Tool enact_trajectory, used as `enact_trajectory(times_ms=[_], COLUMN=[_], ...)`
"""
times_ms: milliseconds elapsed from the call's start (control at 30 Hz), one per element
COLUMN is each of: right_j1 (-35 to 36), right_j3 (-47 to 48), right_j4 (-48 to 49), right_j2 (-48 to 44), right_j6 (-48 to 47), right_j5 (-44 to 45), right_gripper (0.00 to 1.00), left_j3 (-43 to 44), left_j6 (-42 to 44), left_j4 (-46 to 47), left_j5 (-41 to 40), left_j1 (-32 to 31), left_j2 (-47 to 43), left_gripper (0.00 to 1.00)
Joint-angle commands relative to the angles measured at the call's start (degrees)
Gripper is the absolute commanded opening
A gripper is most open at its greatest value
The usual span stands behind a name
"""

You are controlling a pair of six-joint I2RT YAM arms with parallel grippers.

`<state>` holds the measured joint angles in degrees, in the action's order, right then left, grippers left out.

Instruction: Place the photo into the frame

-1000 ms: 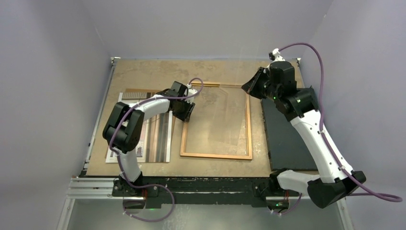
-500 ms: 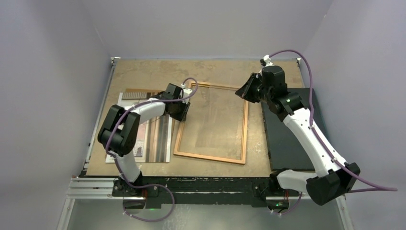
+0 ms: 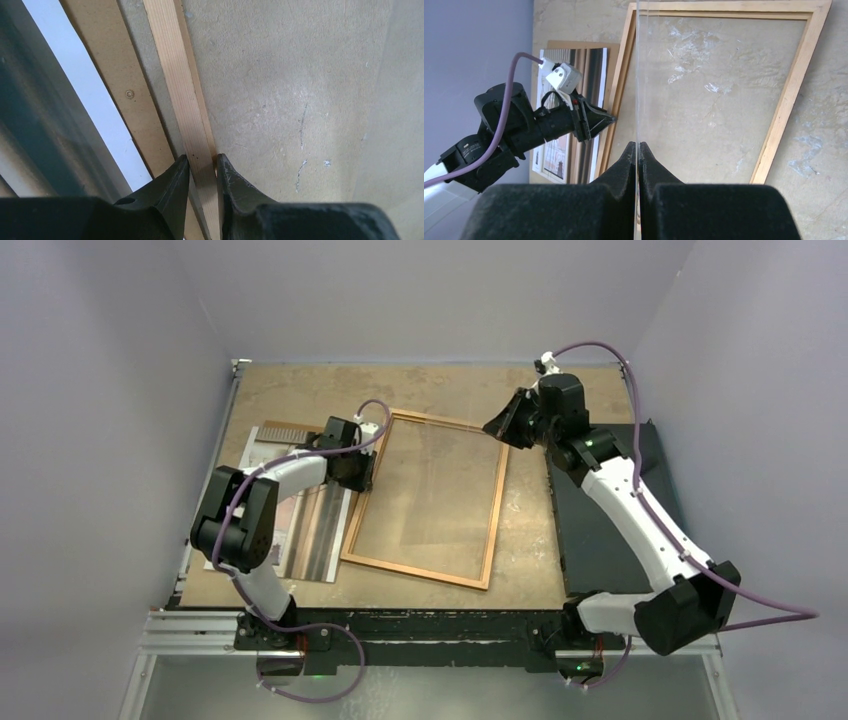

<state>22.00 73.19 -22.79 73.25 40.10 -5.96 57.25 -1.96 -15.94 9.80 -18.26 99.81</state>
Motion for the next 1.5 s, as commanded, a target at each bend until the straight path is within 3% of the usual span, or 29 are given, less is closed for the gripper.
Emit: enact_trajectory(times_ms=[0,267,567,767,867,1133,1233,1467], right_j1=[-0.2,-0.1,-0.1,-0.1,0.0,1.0,1.0,0.9], right_j3=[-1.0,2.1,5.3,4.9,4.4,2.9,-1.9,-10.8], right_j4=[4.5,5.2,3.7,7.0,9.4,17.0,24.7,30.7], right_j2=[1.2,4.9,6.9,6.6,6.3,4.2,3.1,6.4], right_j6=[0.8,0.0,0.6,2.4,4.7,11.4,15.5,17.7], right_j5=[-2.5,-3.4,-7.6,-9.9,-12.4,-17.5,-19.6,-22.4], right_gripper=[0.00,0.00,0.00,0.00,0.00,0.00,0.00,0.00], left_j3=[-3.6,-3.1,-0.4,6.0,9.2,16.4,17.0,13.9], left_j6=[-1.6,-2.2,-3.3,-2.5,-0.8,7.5,9.4,11.4], left_j4=[-4.7,-6.9,-9.3,-14.4,-15.7,-21.0,-21.6,-20.7], left_j5=[-0.6,5.7,15.6,24.5,27.8,24.9,22.8,17.7], left_j1=[2.0,3.6,5.3,12.2,16.5,21.3,21.9,22.9], left_j2=[2.2,3.9,0.9,-2.2,-3.8,-5.4,-5.9,-8.2], left_gripper=[0.22,0.25,0.50,0.50,0.44,0.37,0.37,0.44])
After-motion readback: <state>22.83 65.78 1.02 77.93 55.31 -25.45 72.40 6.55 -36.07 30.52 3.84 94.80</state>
